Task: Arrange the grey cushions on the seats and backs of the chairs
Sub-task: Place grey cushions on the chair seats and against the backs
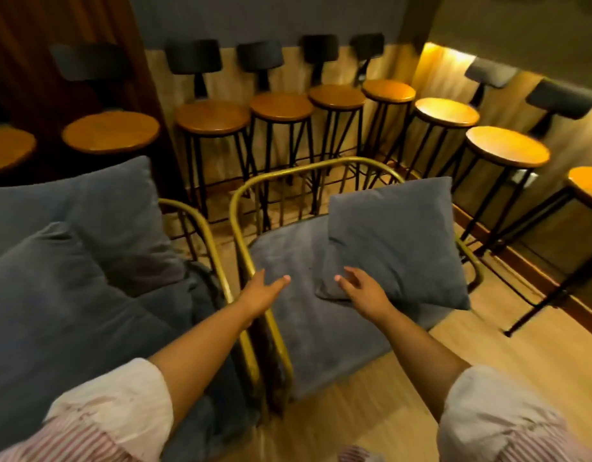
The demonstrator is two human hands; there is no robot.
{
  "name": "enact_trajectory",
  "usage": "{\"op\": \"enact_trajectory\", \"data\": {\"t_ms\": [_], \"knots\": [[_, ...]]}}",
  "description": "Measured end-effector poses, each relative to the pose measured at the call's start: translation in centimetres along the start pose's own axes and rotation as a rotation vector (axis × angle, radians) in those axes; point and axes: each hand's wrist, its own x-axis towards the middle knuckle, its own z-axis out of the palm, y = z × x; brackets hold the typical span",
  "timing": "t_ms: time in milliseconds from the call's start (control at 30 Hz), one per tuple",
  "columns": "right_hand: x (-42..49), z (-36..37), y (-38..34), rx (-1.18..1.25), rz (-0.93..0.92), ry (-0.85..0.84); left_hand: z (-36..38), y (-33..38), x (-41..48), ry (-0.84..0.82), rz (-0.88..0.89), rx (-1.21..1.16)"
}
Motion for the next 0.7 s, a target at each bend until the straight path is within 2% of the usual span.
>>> {"op": "enact_trajectory", "data": {"t_ms": [300,433,700], "knots": [[6.2,-14.1,8.8,0.058,0.125,0.151,14.6,6.9,5.6,-0.098,0.007,0.022],[11.3,-17.4,11.2,0.109,0.187,0.2,17.2,8.0,10.1,-0.118,-0.051,0.049],[25.4,-21.9,14.1,0.037,0.24,0.294,20.5,11.7,23.7,-0.054,-0.078,0.078]]}}
